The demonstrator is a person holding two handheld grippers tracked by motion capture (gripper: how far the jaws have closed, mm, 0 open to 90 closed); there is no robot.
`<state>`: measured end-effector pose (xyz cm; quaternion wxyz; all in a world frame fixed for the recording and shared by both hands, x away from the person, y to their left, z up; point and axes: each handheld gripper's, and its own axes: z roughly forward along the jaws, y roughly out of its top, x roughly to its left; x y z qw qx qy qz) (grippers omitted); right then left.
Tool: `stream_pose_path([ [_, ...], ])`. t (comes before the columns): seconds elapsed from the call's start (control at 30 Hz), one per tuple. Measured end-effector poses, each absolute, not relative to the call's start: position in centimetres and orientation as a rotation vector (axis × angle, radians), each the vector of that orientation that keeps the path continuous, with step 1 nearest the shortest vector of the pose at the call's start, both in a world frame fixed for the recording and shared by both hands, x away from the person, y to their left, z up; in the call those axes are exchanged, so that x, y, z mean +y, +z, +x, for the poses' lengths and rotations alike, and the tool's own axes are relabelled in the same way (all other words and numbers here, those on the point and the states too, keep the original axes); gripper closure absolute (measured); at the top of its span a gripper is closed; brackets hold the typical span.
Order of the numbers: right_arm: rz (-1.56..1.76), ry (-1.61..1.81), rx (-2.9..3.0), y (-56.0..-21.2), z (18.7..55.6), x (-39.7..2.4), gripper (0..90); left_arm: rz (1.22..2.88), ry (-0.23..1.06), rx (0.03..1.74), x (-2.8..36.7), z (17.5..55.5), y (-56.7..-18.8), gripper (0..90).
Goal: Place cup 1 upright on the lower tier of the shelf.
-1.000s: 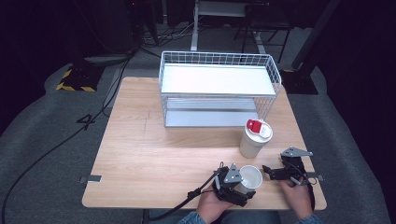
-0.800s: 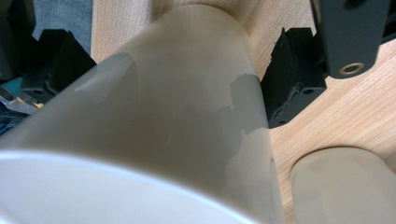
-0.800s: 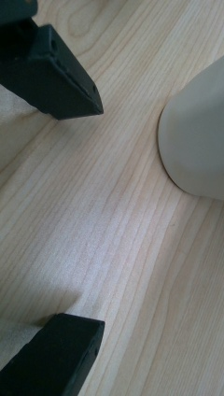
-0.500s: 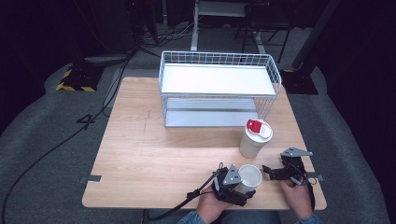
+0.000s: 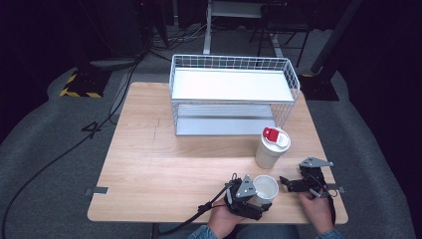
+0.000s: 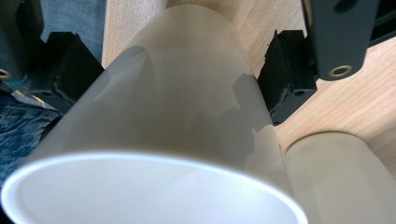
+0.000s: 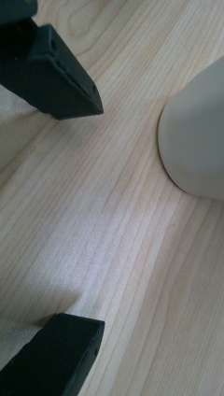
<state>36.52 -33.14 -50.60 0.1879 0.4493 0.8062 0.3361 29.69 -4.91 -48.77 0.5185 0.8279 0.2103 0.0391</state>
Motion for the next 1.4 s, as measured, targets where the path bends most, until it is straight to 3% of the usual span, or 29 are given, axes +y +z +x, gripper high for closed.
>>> stream_pose_path([
  [0.57,1.262,0.943,2.27,-50.6,36.5,-33.2,0.6,1.944,0.158,0.514,-2.8,30.1,-45.8,22.7],
  [1.4,1.262,0.942,2.269,-50.6,36.5,-33.1,0.6,1.9,0.295,0.626,1.0,33.9,-42.5,22.7],
])
